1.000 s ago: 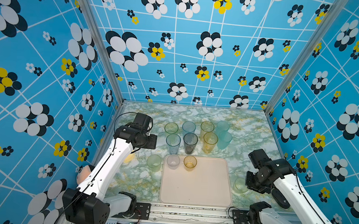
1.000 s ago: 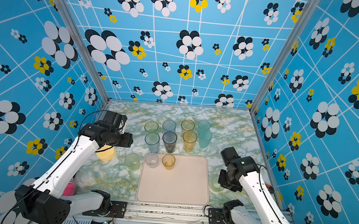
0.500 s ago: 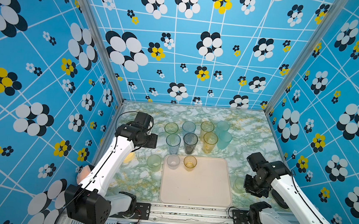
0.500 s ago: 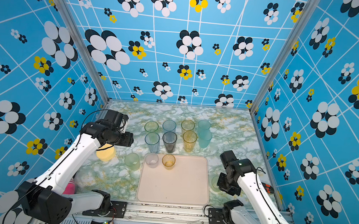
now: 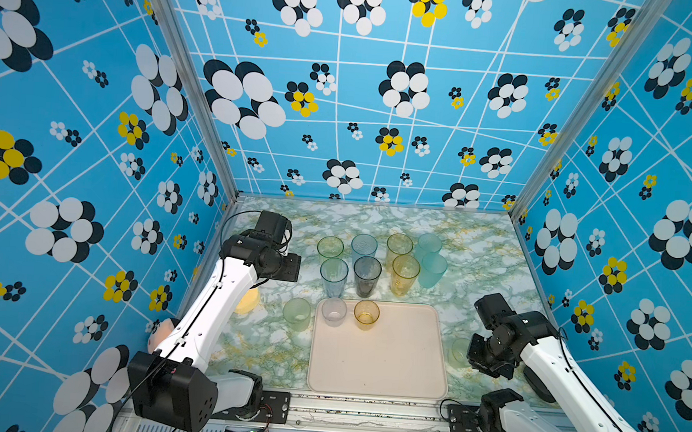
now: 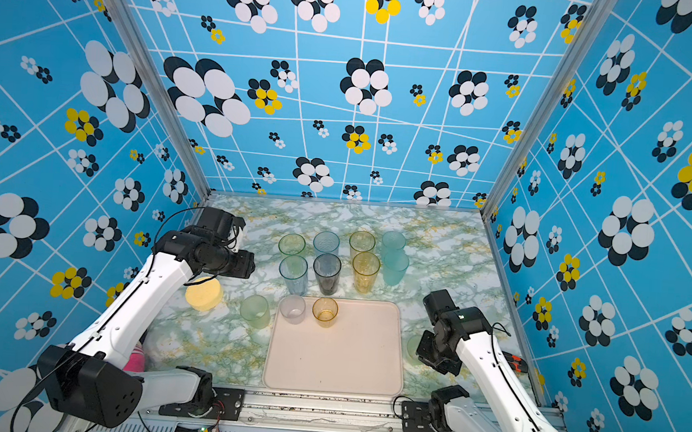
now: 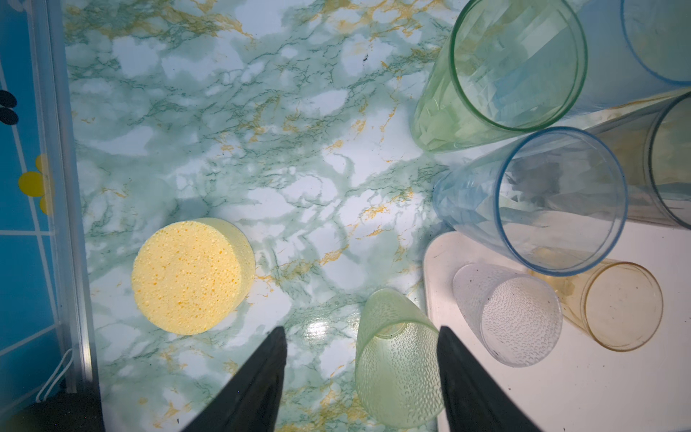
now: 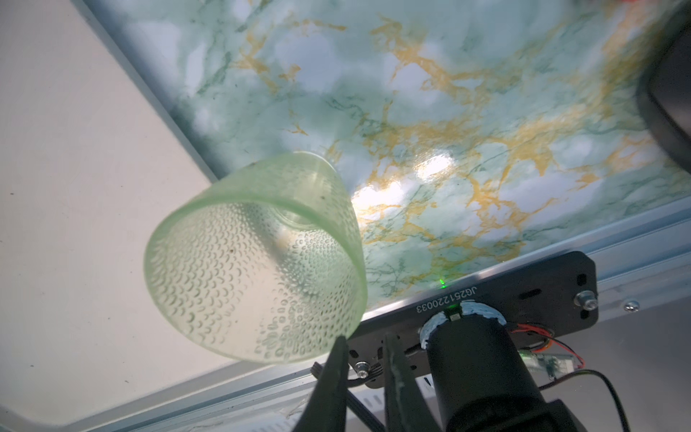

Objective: Place the glasses into the tray
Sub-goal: 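Grasp the green frosted cup with the right gripper and lift it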

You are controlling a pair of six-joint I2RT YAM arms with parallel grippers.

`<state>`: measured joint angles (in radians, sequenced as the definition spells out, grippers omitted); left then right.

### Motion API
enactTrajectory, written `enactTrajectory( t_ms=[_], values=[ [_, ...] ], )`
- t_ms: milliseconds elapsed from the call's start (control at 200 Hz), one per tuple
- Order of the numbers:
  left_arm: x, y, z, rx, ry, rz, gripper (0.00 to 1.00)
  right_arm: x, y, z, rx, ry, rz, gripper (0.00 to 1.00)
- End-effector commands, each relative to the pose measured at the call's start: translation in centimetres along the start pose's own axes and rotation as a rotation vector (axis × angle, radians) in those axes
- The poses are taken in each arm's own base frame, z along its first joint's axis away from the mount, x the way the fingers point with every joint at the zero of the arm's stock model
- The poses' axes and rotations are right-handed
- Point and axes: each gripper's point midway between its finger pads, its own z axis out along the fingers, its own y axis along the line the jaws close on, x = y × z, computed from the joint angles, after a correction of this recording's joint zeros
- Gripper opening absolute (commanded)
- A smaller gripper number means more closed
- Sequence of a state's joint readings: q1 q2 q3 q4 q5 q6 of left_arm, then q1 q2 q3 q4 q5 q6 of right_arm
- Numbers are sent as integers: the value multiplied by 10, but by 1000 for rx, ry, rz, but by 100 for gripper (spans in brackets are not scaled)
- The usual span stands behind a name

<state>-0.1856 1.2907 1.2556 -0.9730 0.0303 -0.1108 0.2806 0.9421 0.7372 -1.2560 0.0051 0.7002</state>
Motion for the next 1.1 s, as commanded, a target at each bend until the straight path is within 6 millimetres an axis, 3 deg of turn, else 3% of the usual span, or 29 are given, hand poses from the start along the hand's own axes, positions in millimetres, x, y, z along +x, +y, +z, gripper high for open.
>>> enactTrajectory(
  t_ms=[0,250,535,715,910,1095],
  values=[
    [-7,1,-6,11,-10,14,65,-2,4,2,-20,-5,21,20],
    [-8,0,-3,21,-1,15,65,-13,16,3,-46,-8,6,21],
    [-9,2,-3,25,-7,1,65,-34,21,-35,-72,-130,-45,21],
    [-11,1,-2,32,-8,-5,65,-46,30,-44,-75,-149,-66,22],
    [-10,2,-4,25,-14,-8,65,-54,26,-40,-30,-163,-67,22],
    [-6,4,-5,13,-4,-2,64,-50,23,-21,-2,-100,-52,22]
  ],
)
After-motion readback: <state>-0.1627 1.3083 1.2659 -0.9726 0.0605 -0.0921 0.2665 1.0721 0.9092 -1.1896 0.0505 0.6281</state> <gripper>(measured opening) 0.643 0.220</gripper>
